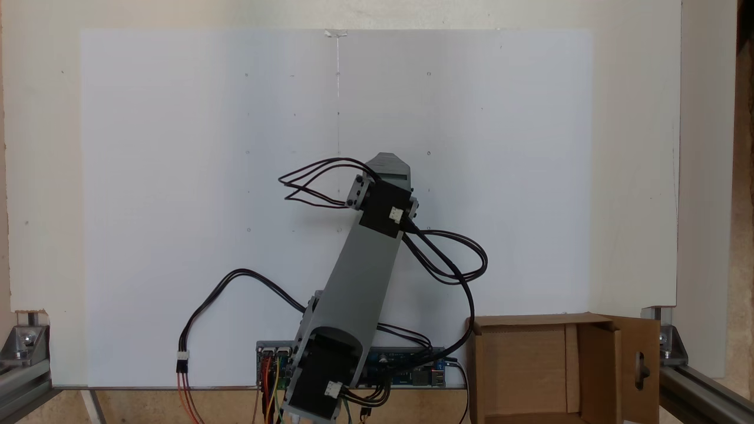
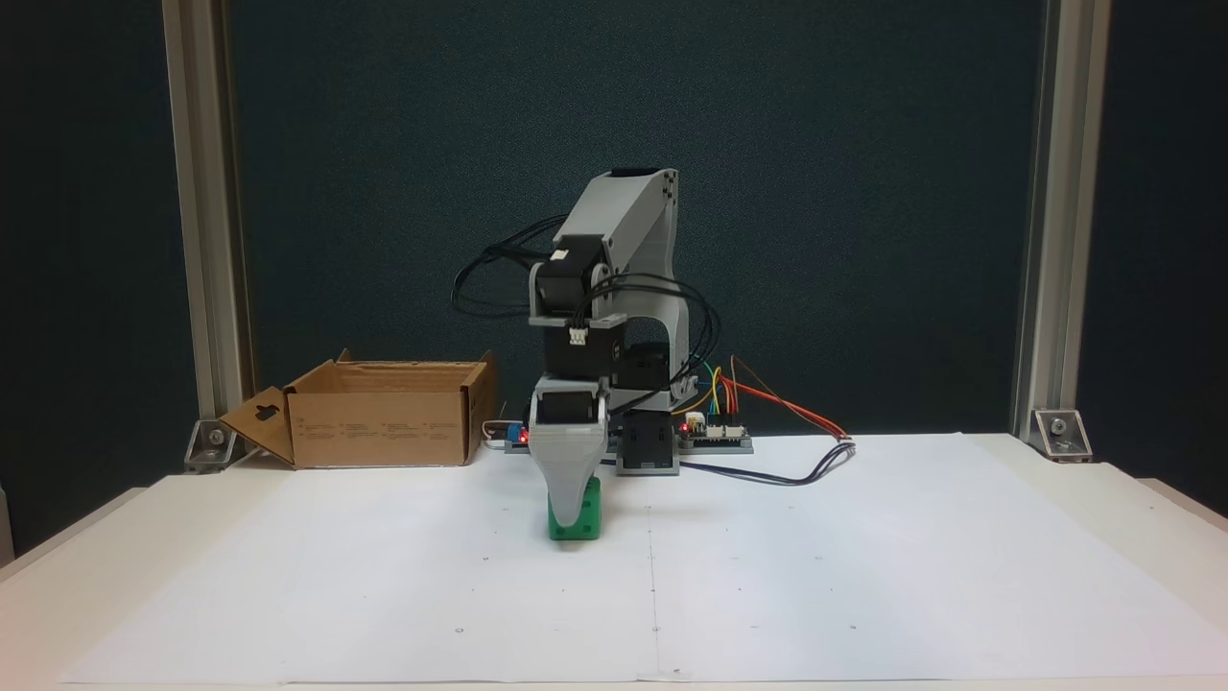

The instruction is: Grasp a green dice and put it in the bin.

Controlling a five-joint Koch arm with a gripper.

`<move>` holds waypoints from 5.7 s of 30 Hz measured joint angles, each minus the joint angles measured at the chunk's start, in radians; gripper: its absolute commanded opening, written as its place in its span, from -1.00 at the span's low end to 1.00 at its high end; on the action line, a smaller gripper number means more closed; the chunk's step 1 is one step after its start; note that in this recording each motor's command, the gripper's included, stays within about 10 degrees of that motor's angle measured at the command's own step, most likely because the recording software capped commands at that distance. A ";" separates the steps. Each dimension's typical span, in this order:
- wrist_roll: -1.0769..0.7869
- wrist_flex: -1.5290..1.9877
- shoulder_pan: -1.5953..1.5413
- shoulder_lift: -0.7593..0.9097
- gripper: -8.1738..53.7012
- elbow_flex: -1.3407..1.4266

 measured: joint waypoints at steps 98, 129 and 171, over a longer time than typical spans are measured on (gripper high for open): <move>-0.195 0.347 1.488 -0.360 0.27 -0.894; 0.325 0.276 0.061 0.106 0.73 -0.630; 0.325 -1.523 -0.373 0.667 0.71 0.744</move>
